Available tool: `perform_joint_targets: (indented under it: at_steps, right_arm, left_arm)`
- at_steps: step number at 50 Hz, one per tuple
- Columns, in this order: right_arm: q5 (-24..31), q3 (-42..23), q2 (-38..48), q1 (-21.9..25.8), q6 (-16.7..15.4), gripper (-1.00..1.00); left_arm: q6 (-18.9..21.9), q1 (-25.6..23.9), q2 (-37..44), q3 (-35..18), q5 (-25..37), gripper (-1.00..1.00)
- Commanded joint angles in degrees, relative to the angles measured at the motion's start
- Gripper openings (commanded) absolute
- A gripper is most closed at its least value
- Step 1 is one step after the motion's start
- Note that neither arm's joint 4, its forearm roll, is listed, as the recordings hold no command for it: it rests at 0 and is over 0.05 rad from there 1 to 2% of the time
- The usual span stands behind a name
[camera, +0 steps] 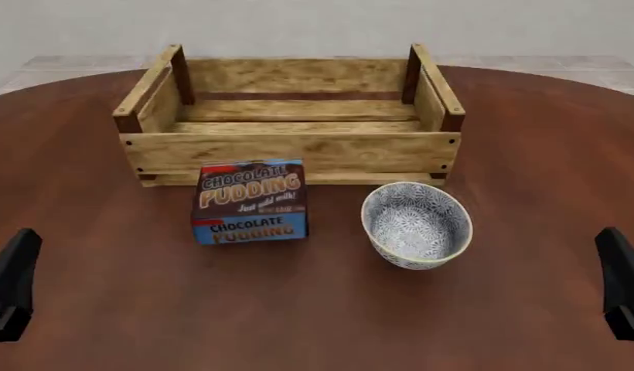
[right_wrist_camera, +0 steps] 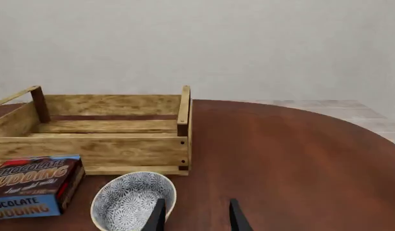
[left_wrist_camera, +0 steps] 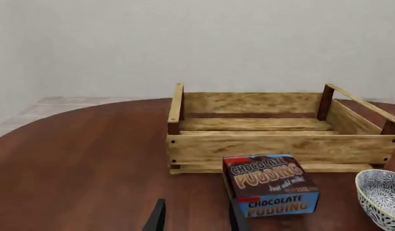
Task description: Pick up the salad dressing and put it in the tray.
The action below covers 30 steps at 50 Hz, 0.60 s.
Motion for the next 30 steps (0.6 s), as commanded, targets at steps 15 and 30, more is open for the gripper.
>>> perform_joint_targets:
  at_steps: [15,30]
  right_arm:
    - [0.2,-0.3,0.2,0.0,0.0,1.0]
    - [0.0,-0.1,0.2,0.0,0.0,1.0]
  left_arm:
    - [-2.1,0.0,0.0,-3.3,6.6,1.0]
    - [0.5,6.3,-0.2,-16.5,25.1,1.0]
